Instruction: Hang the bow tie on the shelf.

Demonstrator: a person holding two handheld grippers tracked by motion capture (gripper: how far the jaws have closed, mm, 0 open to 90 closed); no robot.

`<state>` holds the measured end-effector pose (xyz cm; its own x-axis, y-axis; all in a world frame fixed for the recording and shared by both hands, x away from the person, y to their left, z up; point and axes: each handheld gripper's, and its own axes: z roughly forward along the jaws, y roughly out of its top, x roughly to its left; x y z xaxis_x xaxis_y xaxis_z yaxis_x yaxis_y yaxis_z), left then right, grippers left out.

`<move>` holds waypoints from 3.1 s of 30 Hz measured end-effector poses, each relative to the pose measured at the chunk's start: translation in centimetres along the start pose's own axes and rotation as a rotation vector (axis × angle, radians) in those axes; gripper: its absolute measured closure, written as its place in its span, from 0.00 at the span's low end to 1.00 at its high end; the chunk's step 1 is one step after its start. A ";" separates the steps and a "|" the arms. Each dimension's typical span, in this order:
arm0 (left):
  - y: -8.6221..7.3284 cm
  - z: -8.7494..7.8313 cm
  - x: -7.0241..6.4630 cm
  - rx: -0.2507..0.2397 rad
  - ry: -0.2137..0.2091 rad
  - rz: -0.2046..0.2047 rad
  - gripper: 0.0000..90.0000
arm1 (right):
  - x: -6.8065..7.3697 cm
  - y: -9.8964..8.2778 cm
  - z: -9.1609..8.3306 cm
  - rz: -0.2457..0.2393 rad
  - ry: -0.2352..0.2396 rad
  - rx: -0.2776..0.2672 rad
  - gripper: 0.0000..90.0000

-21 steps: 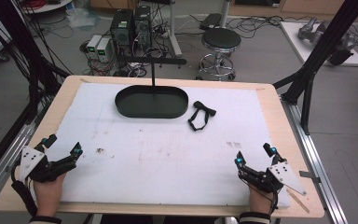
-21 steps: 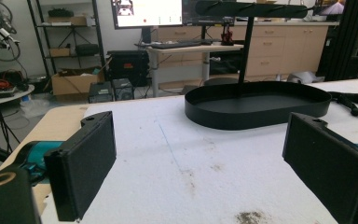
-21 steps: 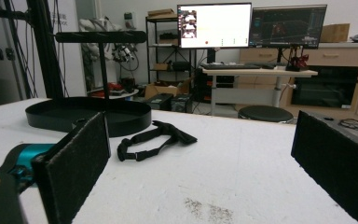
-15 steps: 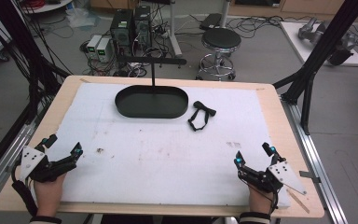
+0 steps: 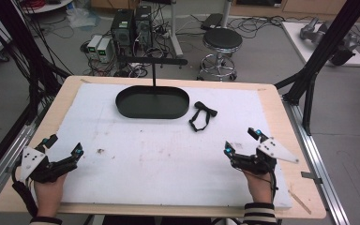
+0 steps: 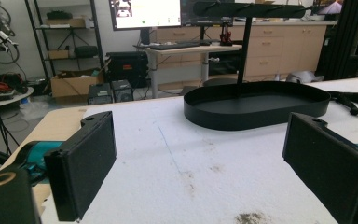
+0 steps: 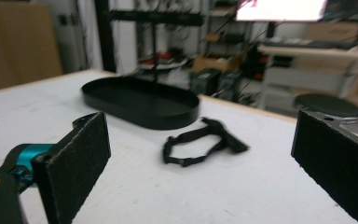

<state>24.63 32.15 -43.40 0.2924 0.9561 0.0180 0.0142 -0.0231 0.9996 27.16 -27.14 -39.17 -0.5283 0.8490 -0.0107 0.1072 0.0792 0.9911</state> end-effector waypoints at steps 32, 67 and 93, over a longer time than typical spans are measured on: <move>-0.4 0.5 0.0 0.018 -0.013 -0.014 0.11 | 1.1 0.2 17.1 -0.188 0.243 0.654 0.21; -0.3 0.0 0.1 0.018 -0.009 -0.024 0.11 | 1.3 -1.5 17.3 -0.144 0.144 0.561 0.96; -0.3 0.1 -0.2 0.018 -0.018 -0.024 0.11 | 1.9 6.7 14.4 -0.123 0.175 0.112 0.96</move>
<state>24.69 31.97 -43.67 0.3091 0.9510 -0.0070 0.0385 -0.0052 0.9992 38.97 -17.44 -34.49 -0.6804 0.7264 -0.0974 0.1209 0.2423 0.9626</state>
